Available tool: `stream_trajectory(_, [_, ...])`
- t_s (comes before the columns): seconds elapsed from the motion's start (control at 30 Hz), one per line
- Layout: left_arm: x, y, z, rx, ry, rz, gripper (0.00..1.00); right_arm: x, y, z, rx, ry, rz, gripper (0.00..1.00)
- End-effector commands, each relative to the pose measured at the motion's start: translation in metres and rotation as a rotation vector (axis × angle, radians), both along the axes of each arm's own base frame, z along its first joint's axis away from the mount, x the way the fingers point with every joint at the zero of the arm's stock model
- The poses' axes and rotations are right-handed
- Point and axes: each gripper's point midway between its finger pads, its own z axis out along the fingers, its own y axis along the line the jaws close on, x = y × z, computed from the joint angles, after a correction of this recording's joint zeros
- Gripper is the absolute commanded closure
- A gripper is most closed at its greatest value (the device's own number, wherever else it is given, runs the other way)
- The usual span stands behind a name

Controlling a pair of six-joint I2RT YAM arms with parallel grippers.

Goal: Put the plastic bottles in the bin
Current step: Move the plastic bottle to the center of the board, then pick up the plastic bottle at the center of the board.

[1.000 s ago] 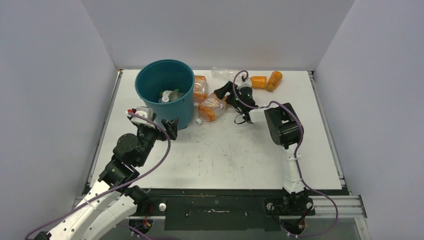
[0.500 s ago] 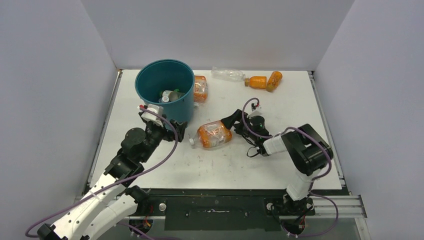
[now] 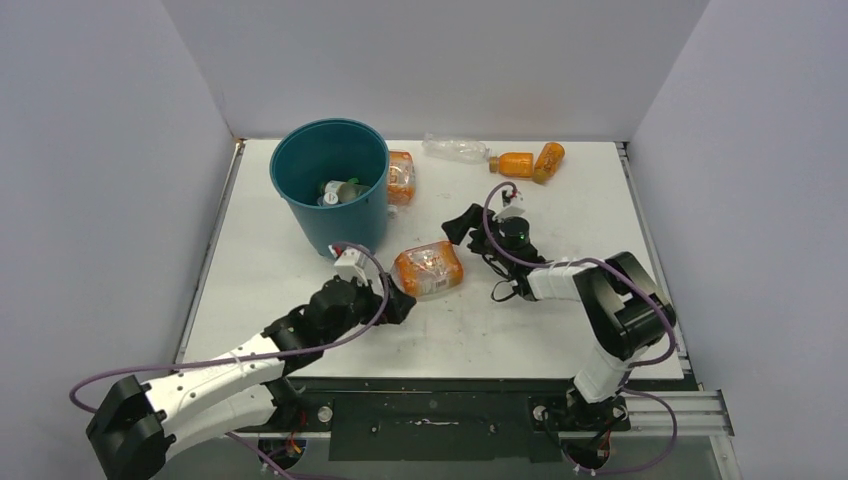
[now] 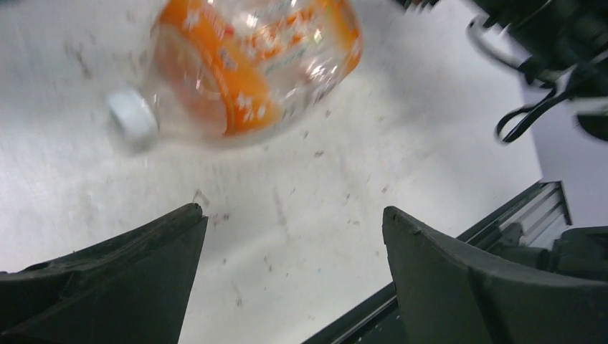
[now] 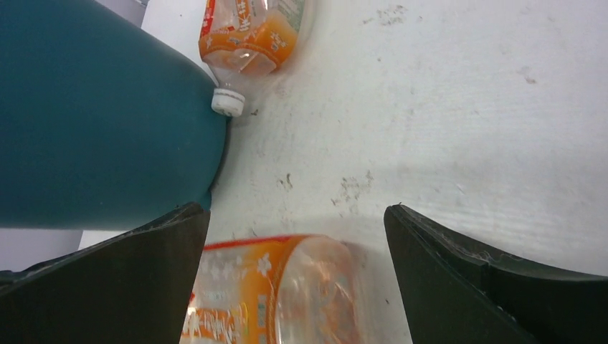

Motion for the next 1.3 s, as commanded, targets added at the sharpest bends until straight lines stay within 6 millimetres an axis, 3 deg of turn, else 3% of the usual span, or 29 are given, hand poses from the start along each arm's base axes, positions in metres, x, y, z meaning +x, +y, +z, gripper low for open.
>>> stream_trajectory(0.0, [0.007, -0.019, 0.0, -0.182, 0.034, 0.125, 0.08, 0.027, 0.024, 0.006, 0.002, -0.032, 0.026, 0.04])
stream_trajectory(0.23, [0.022, -0.031, -0.026, -0.117, 0.041, 0.177, 0.1, 0.025, 0.043, -0.024, -0.022, 0.025, 0.071, 0.12])
stream_trajectory(0.53, [0.031, -0.034, -0.044, -0.113, 0.027, 0.211, 0.13, -0.027, 0.02, -0.037, -0.028, 0.061, 0.025, 0.25])
stream_trajectory(0.63, [0.036, -0.038, -0.046, -0.134, 0.017, 0.217, 0.13, -0.049, 0.015, -0.042, -0.057, 0.092, 0.01, 0.21])
stream_trajectory(0.73, [0.036, -0.044, -0.051, -0.105, 0.009, 0.186, 0.13, -0.075, 0.016, -0.042, -0.109, 0.095, 0.036, 0.1])
stream_trajectory(0.8, [0.037, -0.042, -0.054, -0.076, 0.008, 0.191, 0.13, -0.083, 0.009, -0.038, -0.154, 0.074, 0.022, 0.05])
stream_trajectory(0.93, [0.036, -0.034, -0.053, -0.066, -0.01, 0.202, 0.13, -0.084, -0.001, -0.028, -0.179, 0.052, 0.006, 0.0])
stream_trajectory(1.13, [0.027, -0.037, -0.066, -0.032, 0.042, 0.142, 0.12, -0.073, 0.014, -0.024, -0.192, 0.064, 0.136, 0.05])
stream_trajectory(1.27, [0.02, -0.031, -0.078, -0.071, 0.079, 0.144, 0.12, -0.089, 0.025, -0.026, -0.055, 0.069, 0.266, 0.05])
